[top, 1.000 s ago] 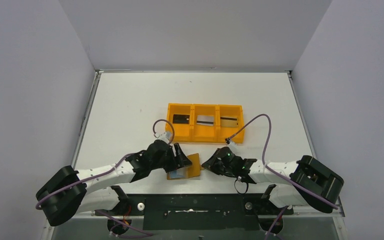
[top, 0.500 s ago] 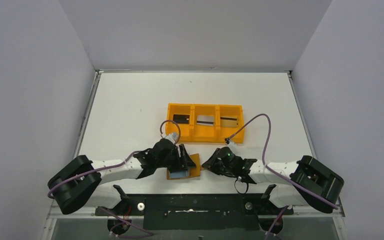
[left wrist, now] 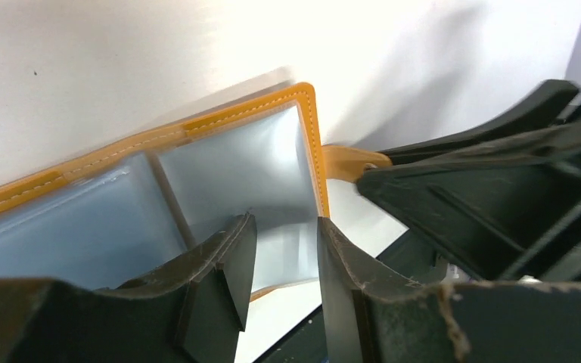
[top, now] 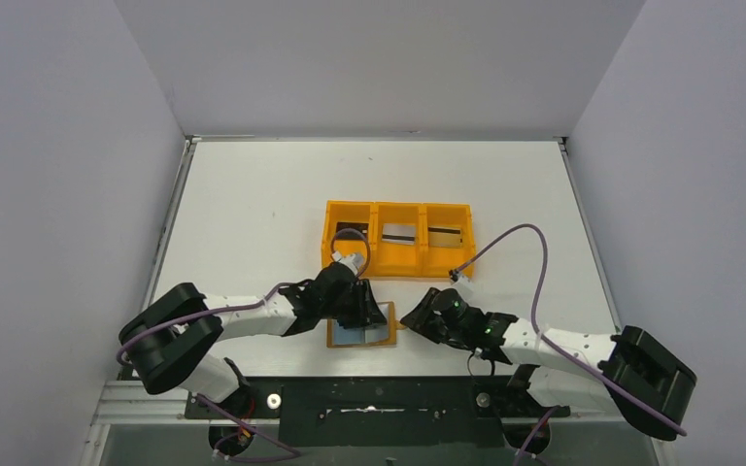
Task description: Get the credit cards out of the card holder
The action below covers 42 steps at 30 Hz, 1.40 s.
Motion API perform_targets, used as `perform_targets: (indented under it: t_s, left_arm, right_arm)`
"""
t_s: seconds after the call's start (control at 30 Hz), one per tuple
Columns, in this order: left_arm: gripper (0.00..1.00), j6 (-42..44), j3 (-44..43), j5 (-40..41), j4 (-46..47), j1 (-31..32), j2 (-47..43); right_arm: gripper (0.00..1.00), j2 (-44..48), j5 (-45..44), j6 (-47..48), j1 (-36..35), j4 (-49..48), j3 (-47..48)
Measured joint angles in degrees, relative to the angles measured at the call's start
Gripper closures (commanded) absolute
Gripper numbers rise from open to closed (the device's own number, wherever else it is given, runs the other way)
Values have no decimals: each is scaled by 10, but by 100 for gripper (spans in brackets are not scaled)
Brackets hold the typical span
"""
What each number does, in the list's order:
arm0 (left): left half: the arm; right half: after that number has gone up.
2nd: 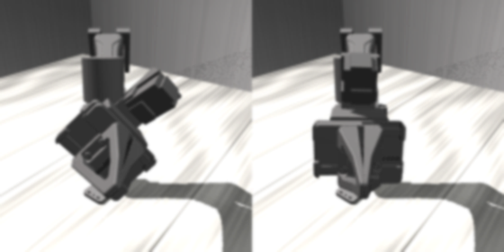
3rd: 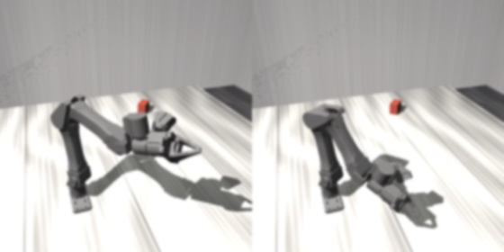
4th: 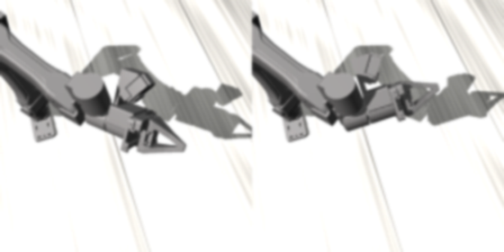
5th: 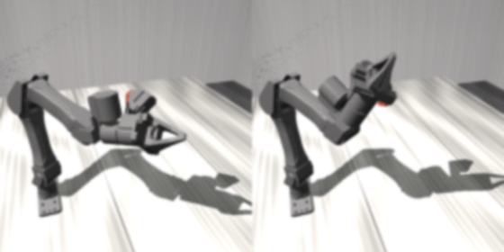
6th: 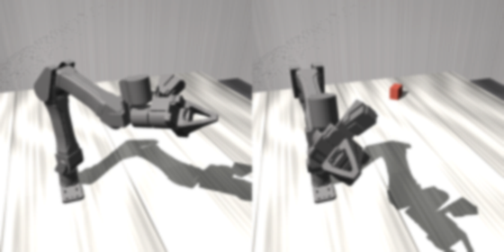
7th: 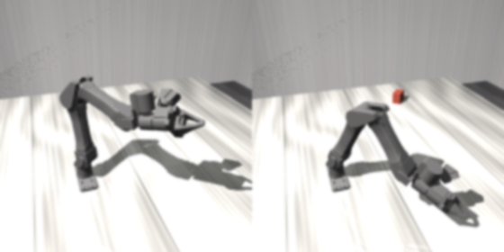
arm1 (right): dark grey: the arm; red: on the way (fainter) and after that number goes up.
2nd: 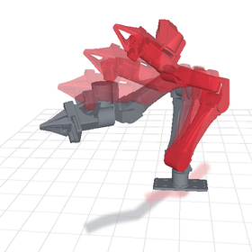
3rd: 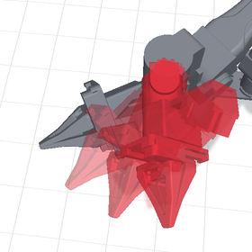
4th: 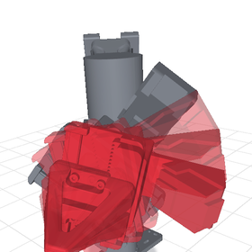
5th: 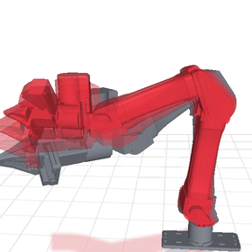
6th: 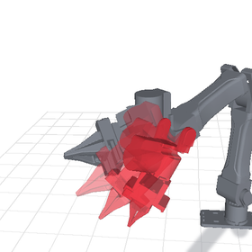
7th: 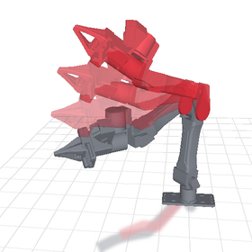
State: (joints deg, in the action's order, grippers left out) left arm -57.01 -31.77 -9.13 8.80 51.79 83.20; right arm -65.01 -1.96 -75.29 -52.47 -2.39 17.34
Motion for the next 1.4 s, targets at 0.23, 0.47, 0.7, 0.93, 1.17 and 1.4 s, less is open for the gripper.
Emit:
perform_targets:
  t_s: [0.23,0.47,0.7,0.93,1.17,1.4]
  left_arm:
    - [71,5,0,-1,4,13,26]
    - [80,6,-1,-1,0,22,31]
    - [80,6,-1,-1,-4,24,31]
    - [78,5,-1,4,-9,26,28]
    - [60,6,-1,44,-72,27,-37]
    - [50,4,2,125,-151,23,-144]
  right_arm:
    - [83,89,-28,3,3,52,0]
    - [94,65,-5,26,4,11,9]
    - [97,-60,24,59,4,-22,79]
    - [100,-154,38,72,8,-25,108]
    - [100,-173,48,64,13,-49,106]
    - [99,-177,50,54,14,-71,99]
